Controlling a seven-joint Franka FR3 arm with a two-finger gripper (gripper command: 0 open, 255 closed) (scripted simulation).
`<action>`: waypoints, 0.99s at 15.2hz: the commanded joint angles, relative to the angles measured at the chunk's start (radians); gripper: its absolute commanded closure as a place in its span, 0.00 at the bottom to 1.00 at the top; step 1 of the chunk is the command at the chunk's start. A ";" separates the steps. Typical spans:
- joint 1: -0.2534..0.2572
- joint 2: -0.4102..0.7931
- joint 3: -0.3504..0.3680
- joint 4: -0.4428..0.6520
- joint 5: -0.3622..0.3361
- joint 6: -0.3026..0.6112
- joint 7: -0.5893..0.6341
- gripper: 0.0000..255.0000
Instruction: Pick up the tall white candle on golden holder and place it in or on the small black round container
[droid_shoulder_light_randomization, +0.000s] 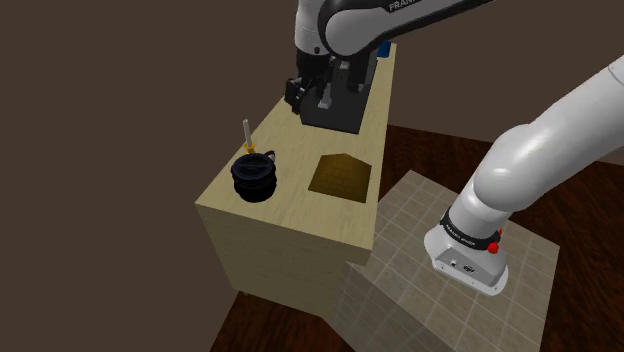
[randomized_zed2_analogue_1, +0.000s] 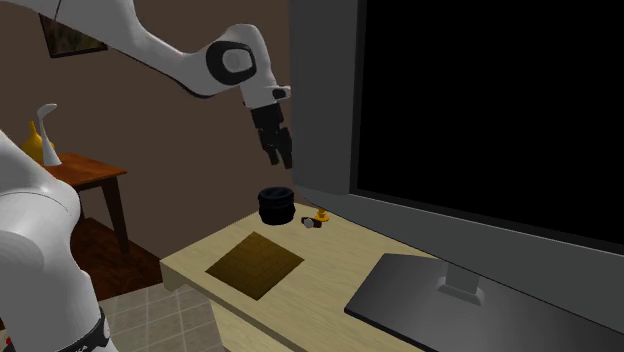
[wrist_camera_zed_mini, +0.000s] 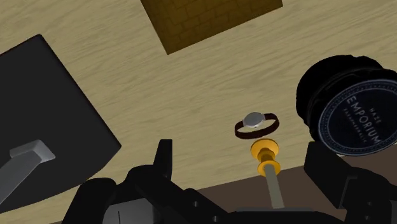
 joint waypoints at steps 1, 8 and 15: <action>-0.010 0.065 0.033 0.012 -0.043 0.055 0.051 0.00; -0.033 0.347 0.117 0.148 -0.285 0.164 0.274 0.00; 0.041 0.645 0.095 0.365 -0.554 0.168 0.480 0.00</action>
